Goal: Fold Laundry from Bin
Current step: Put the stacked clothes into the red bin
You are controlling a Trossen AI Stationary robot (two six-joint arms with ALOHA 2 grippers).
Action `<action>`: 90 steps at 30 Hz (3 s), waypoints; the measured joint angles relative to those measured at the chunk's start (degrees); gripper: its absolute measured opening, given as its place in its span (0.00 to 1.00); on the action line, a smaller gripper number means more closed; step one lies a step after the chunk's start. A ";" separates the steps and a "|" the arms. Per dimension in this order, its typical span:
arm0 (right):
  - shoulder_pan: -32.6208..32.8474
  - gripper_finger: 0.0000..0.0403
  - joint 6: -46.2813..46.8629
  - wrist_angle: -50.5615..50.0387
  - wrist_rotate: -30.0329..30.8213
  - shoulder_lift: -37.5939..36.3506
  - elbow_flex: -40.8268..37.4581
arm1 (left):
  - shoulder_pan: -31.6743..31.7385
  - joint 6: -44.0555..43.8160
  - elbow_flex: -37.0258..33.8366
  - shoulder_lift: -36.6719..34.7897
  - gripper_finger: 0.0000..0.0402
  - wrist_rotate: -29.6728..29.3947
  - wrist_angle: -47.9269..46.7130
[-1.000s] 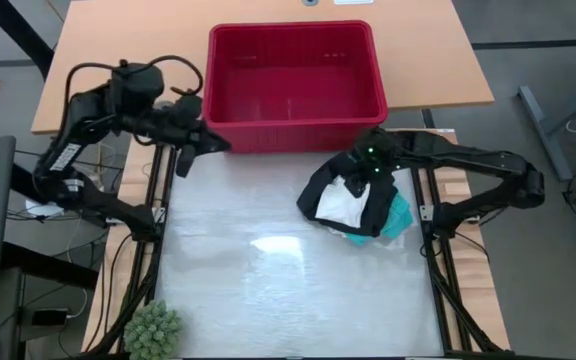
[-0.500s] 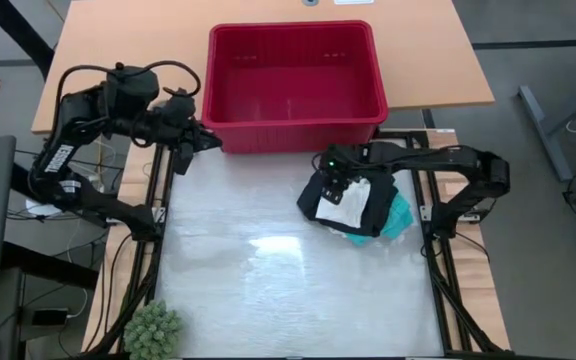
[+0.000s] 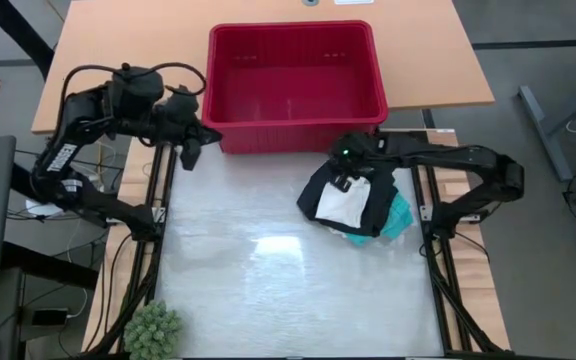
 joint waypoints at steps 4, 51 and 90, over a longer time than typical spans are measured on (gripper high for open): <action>-2.49 0.04 -2.36 -3.68 -3.26 -3.64 0.00 | -0.97 0.57 -0.01 1.24 0.00 -0.59 0.37; -11.81 0.05 -0.55 -11.87 -0.38 -1.85 2.21 | -3.21 2.53 -0.01 3.55 0.00 -11.98 -2.89; -33.98 0.53 15.30 -20.65 -15.76 -4.83 -12.54 | -0.12 -35.21 -65.08 12.82 0.24 10.44 94.41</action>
